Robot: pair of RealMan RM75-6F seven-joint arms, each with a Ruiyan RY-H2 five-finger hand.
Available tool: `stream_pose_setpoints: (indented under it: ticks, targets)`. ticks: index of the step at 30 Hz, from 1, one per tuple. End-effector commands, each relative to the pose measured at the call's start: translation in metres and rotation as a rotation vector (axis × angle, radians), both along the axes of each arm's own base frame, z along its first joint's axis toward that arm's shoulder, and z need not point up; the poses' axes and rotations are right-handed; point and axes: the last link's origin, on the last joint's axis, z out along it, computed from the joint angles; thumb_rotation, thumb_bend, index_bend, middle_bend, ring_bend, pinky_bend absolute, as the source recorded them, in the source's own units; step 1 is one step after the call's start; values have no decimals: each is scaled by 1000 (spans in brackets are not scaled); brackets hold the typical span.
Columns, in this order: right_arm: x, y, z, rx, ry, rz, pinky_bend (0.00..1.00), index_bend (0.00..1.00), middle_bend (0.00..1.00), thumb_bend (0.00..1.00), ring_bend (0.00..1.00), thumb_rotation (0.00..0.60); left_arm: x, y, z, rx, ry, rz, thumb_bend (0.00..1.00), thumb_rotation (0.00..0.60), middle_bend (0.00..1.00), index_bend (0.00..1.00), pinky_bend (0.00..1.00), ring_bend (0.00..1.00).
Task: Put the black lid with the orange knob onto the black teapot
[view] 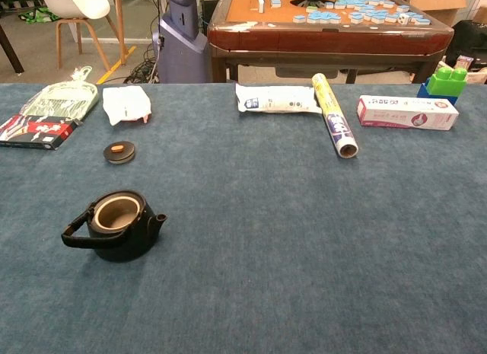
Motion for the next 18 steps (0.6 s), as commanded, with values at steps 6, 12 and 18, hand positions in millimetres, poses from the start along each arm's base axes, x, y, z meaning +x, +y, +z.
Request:
stream_pose_setpoints:
  ticks: [6, 12, 18]
  targets:
    - [-1, 1, 6, 0, 3, 16, 0, 8, 0, 248, 0, 600, 6, -4, -4, -15, -30, 0, 362, 600, 0, 48, 0, 0]
    - [-3, 0, 4, 9, 0, 19, 0, 8, 0, 249, 0, 600, 8, -5, -4, -15, -10, -8, 362, 600, 0, 48, 0, 0]
    - [2, -1, 2, 32, 0, 25, 0, 8, 0, 249, 0, 600, 10, -1, -5, -38, -33, -6, 362, 600, 0, 48, 0, 0]
